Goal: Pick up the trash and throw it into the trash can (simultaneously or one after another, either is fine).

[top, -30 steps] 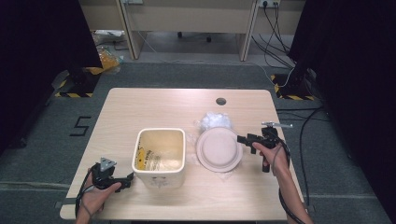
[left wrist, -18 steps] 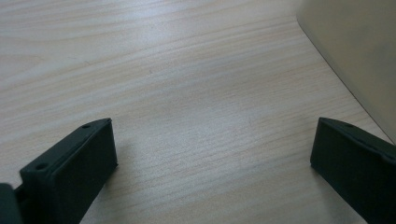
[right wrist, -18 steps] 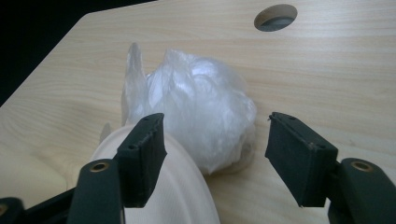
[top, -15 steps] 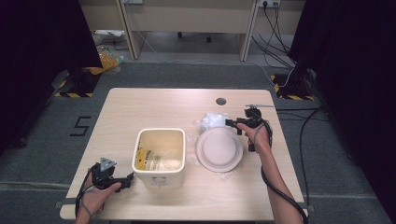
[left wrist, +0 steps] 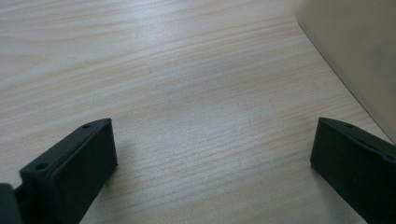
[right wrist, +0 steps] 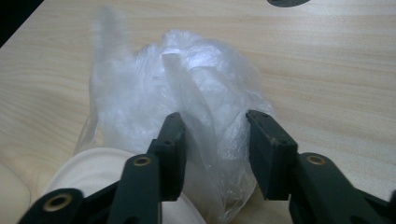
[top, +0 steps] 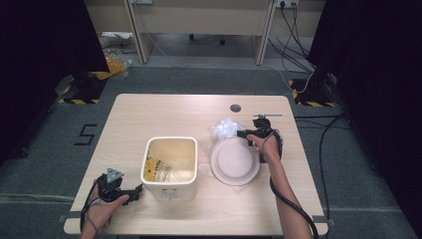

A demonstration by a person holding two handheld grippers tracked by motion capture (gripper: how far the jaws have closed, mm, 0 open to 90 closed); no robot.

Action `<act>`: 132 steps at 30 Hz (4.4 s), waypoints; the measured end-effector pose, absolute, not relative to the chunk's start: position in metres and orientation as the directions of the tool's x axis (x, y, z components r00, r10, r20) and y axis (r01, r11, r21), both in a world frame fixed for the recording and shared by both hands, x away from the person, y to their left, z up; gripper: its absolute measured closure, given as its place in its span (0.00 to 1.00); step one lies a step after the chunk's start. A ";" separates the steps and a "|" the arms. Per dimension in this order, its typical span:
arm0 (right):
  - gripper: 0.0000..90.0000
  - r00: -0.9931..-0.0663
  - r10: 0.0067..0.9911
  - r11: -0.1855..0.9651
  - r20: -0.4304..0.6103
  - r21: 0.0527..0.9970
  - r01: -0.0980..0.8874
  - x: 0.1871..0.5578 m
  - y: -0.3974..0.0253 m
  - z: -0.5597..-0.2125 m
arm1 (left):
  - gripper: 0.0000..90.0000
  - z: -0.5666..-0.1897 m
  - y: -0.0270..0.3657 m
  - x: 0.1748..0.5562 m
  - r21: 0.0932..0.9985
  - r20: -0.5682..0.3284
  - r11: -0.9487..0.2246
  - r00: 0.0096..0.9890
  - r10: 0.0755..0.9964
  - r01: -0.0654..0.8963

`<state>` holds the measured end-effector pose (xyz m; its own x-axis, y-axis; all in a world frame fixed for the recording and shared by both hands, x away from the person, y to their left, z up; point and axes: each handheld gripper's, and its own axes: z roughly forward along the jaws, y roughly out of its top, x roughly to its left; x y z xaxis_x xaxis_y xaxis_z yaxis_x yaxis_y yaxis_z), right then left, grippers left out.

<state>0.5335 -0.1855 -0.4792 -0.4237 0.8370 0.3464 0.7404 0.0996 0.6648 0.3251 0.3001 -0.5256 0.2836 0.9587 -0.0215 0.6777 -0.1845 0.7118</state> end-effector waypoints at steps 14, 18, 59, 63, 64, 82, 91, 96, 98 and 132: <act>0.89 -0.513 0.802 0.208 0.306 0.662 0.720 0.488 -0.212 -0.471 | 0.00 -0.526 0.300 0.325 0.713 -0.021 -0.184 0.282 0.959 0.677; 0.89 -0.523 0.792 0.212 0.316 0.660 0.720 0.468 -0.229 -0.473 | 0.00 -0.526 0.300 0.325 0.711 -0.018 -0.187 0.284 0.959 0.677; 0.43 -0.708 0.665 0.303 0.238 0.781 0.547 0.387 -0.160 -0.433 | 0.16 -0.504 0.284 0.317 0.745 -0.086 -0.151 0.317 0.945 0.650; 0.43 -0.729 0.640 0.331 0.242 0.769 0.546 0.384 -0.144 -0.438 | 0.16 -0.504 0.278 0.316 0.746 -0.092 -0.152 0.327 0.941 0.648; 0.43 -0.734 0.635 0.336 0.241 0.769 0.544 0.384 -0.141 -0.439 | 0.16 -0.504 0.276 0.316 0.744 -0.091 -0.160 0.336 0.938 0.648; 0.43 -0.771 0.587 0.401 0.247 0.739 0.542 0.375 -0.104 -0.458 | 0.17 -0.500 0.254 0.311 0.762 -0.108 -0.159 0.365 0.925 0.627; 0.43 -0.760 0.601 0.390 0.247 0.739 0.549 0.376 -0.106 -0.461 | 0.19 -0.498 0.241 0.327 0.773 -0.091 -0.137 0.321 0.943 0.619; 0.43 -0.747 0.614 0.379 0.254 0.735 0.562 0.379 -0.109 -0.462 | 0.29 -0.495 0.233 0.336 0.769 -0.075 -0.146 0.314 0.947 0.622; 0.43 -0.743 0.620 0.378 0.251 0.735 0.564 0.380 -0.110 -0.461 | 0.32 -0.494 0.229 0.341 0.765 -0.073 -0.149 0.314 0.946 0.627; 0.45 -0.642 0.721 0.298 0.262 0.719 0.628 0.436 -0.122 -0.458 | 0.37 -0.494 0.209 0.413 0.754 -0.134 -0.078 0.269 0.954 0.652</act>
<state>0.4360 -0.1225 -0.4585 -0.6417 0.7207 0.2622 0.6283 0.2981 0.7186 0.4125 0.2093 -0.4942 0.2686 0.9538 -0.1343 0.6524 -0.0776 0.7539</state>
